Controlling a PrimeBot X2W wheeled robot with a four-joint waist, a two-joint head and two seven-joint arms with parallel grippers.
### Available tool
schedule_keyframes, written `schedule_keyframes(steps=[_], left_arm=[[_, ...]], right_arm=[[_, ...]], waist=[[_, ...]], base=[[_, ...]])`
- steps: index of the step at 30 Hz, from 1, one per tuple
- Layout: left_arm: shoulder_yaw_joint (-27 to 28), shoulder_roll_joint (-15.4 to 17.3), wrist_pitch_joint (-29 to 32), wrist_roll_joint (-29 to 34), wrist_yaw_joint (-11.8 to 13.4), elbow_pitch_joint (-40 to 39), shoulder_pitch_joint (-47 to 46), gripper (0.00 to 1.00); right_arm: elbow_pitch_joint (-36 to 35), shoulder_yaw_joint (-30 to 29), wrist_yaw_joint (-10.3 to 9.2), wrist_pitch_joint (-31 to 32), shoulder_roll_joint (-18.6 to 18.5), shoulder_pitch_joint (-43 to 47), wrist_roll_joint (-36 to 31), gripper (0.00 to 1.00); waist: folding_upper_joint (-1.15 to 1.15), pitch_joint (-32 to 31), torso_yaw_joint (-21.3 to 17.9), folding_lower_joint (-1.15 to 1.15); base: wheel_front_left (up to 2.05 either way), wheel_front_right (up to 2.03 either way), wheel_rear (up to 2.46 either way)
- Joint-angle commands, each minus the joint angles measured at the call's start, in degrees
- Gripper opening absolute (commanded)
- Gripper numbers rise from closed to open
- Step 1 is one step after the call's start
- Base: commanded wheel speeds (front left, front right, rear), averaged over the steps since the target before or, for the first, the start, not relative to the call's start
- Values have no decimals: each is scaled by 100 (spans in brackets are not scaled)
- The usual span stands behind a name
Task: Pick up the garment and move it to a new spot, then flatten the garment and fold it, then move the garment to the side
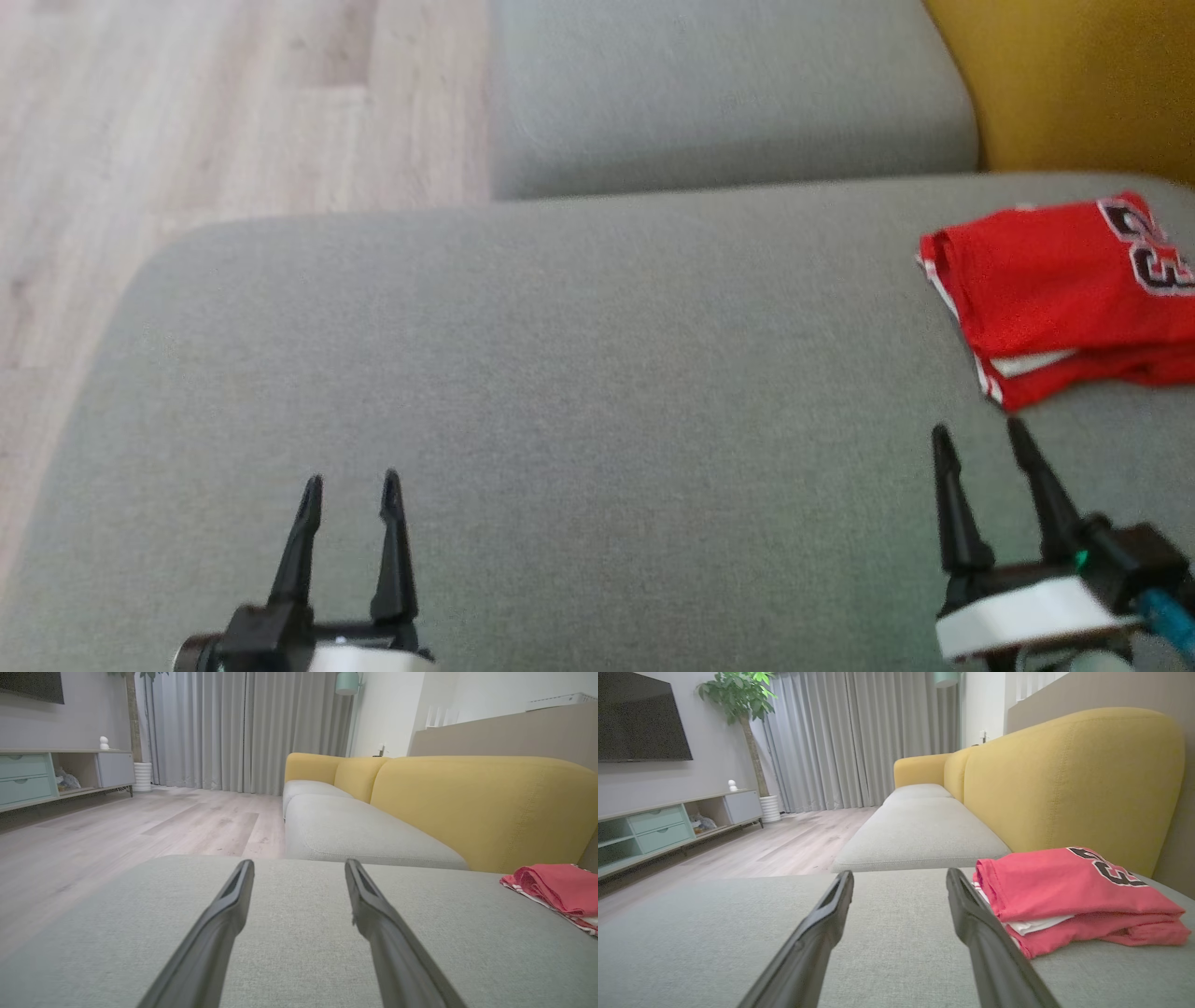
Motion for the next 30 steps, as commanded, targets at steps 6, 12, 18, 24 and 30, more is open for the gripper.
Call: schedule_keyframes(steps=[6, 12, 18, 24, 30], left_arm=[[335, -9, -29, 98, -5, -310, 14, 100], [360, -9, -29, 170, -20, -335, 59, 100], [128, 1, 2, 276, -12, -62, 268, 0], [168, 6, 75, -75, -57, 56, 232, 0], [233, 18, 170, -488, -111, 92, 155, 0]], right_arm=[[-283, 116, -4, -62, 103, 163, -120, 100], [-235, 135, -4, -62, 174, 242, -183, 100], [29, 10, 0, 2, 229, 421, -157, 0], [133, -5, 0, 81, 227, 393, 199, 0], [158, -34, 0, 175, 217, 310, 619, 0]], waist=[[0, -203, 180, 2], [0, -226, 192, 2], [0, -218, 168, 2], [0, -192, 159, 3], [0, -163, 149, 3]], base=[[0, 0, 0], [0, 0, 0], [0, 0, 0], [0, 0, 0], [0, 0, 0]])
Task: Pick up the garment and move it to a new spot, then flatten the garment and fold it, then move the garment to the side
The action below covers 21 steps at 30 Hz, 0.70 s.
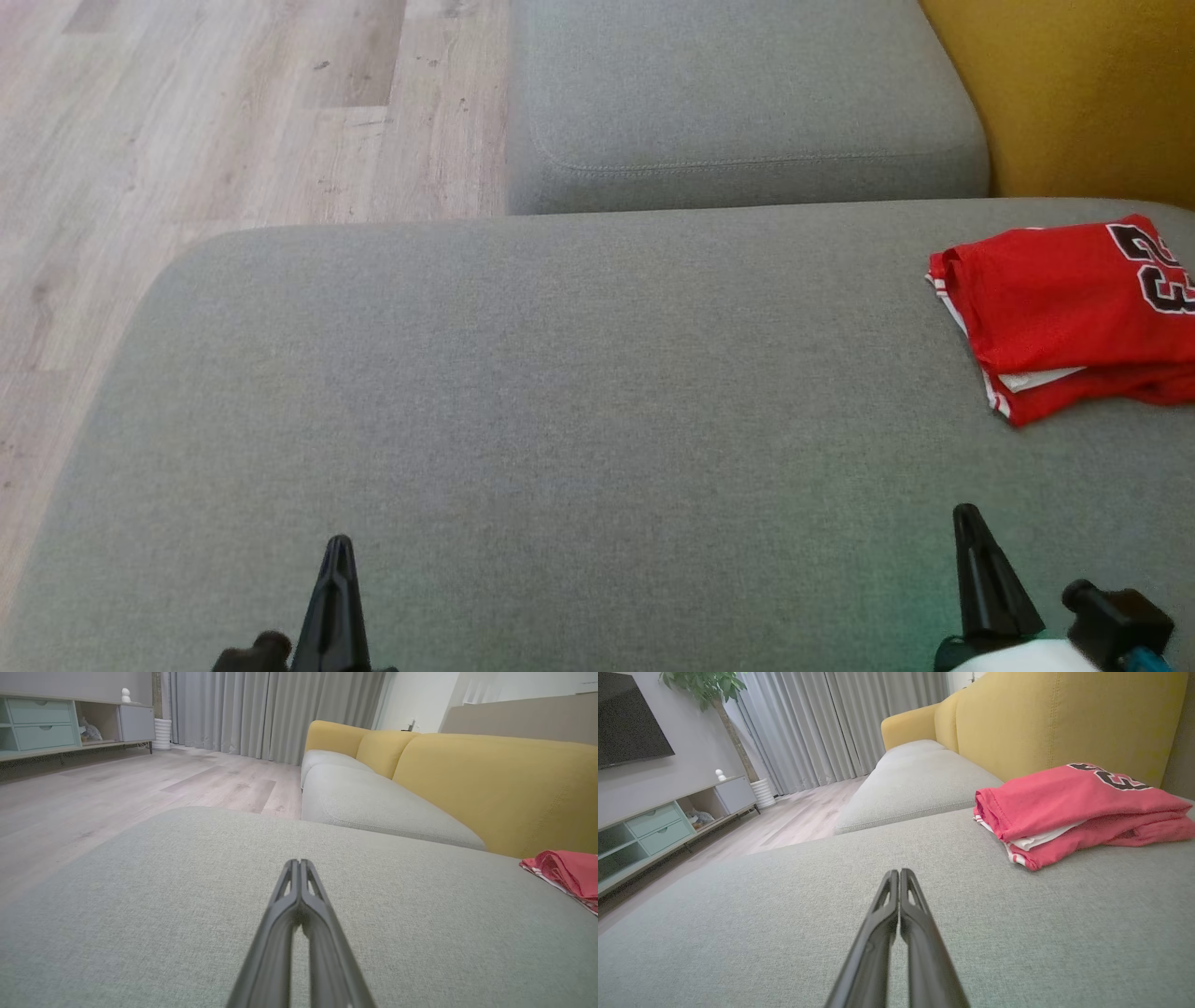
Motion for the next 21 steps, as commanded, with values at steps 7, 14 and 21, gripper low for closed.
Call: schedule_keyframes(steps=[7, 14, 21], left_arm=[[172, 25, 119, -586, -108, -121, -357, 0], [249, 33, 229, -1061, -173, -87, -444, 0], [317, 38, 324, -1467, -228, -67, -514, 0]], right_arm=[[-139, -66, -1, 141, -37, -354, 609, 0], [-117, -102, -1, 249, -42, -445, 1091, 0], [-99, -133, -1, 343, -45, -522, 1503, 0]], waist=[[0, 37, -13, 0], [0, 72, -25, 0], [0, 102, -35, 0]], base=[[0, 0, 0], [0, 0, 0], [0, 0, 0]])
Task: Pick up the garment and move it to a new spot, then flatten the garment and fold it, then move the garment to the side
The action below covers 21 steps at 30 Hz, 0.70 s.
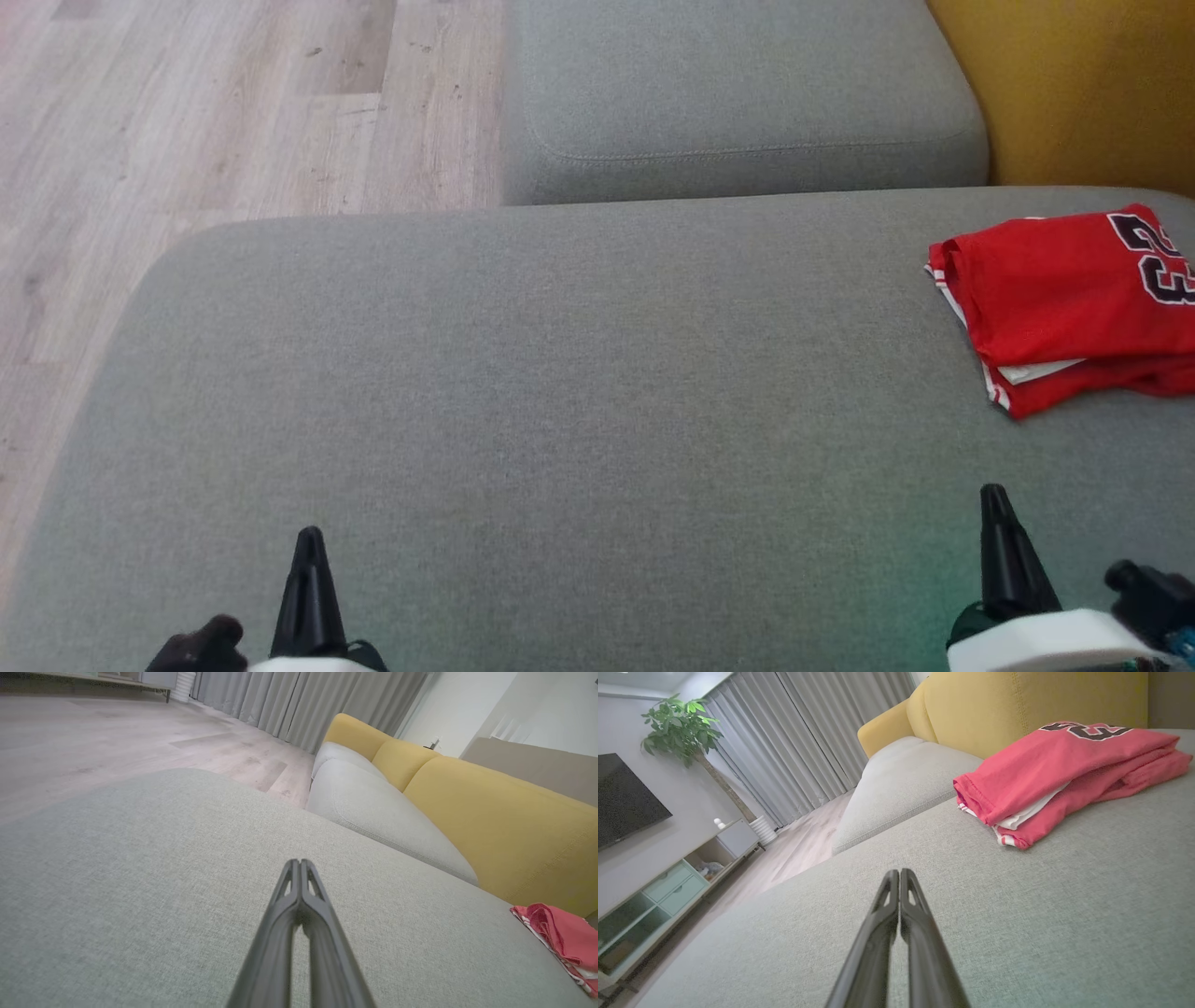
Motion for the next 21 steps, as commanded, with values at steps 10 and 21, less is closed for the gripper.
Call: schedule_keyframes(steps=[10, 21], left_arm=[[241, 40, 171, -713, -122, -129, -409, 0], [372, 44, 351, -1450, -223, -85, -539, 0]], right_arm=[[-139, -48, -1, 163, -48, -413, 742, 0], [-106, -112, -2, 340, -49, -555, 1492, 0]], waist=[[0, 47, -16, 0], [0, 102, -35, 0]], base=[[0, 0, 0], [0, 0, 0]])
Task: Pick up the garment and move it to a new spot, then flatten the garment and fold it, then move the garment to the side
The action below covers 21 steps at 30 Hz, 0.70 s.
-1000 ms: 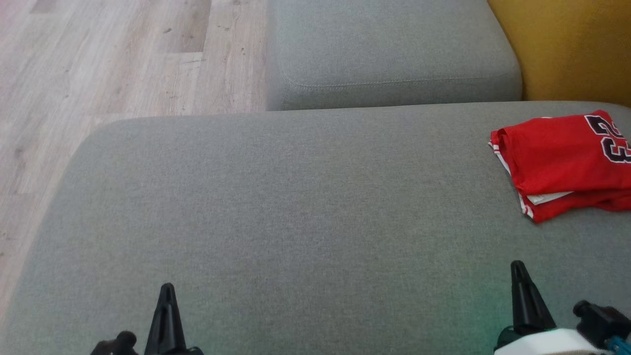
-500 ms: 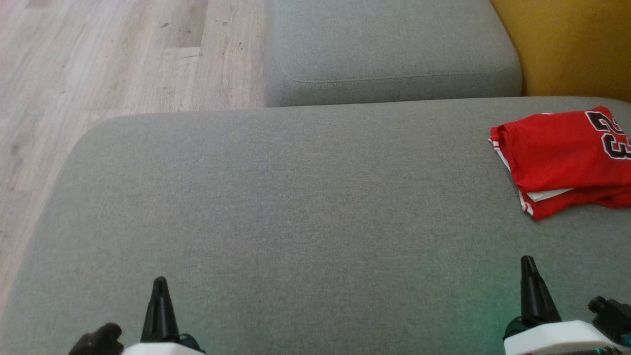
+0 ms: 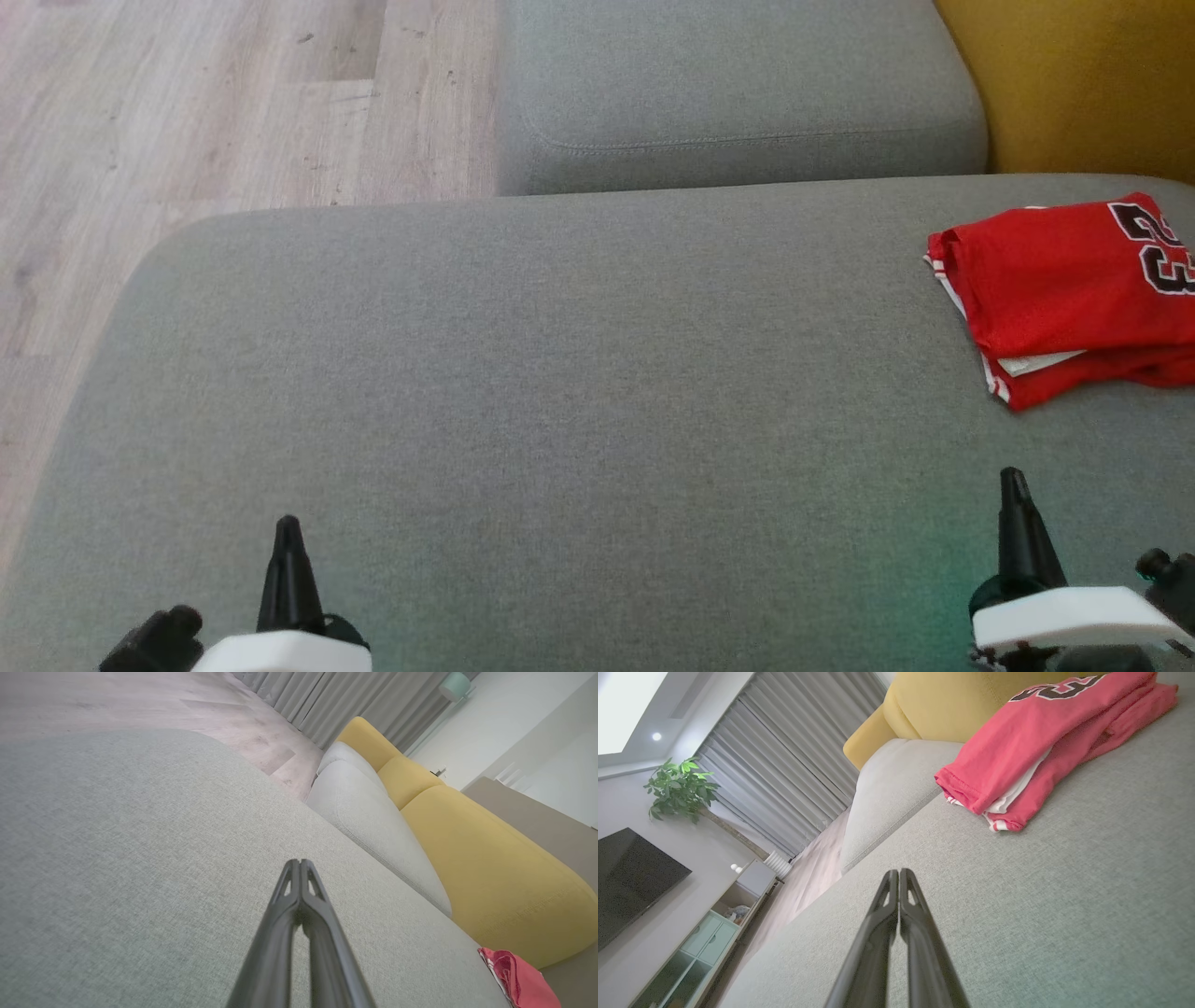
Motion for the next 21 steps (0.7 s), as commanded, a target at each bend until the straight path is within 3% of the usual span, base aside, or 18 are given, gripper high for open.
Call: schedule_keyframes(steps=[1, 21], left_arm=[[184, 42, 27, -179, -33, -148, -326, 0], [431, 45, 361, -1510, -216, -67, -565, 0]], right_arm=[[-167, -6, -2, 47, -49, -320, 196, 0], [-106, -132, -2, 375, -45, -579, 1551, 0]], waist=[[0, 8, -3, 0], [0, 106, -37, -1]], base=[[0, 0, 0], [0, 0, 0]])
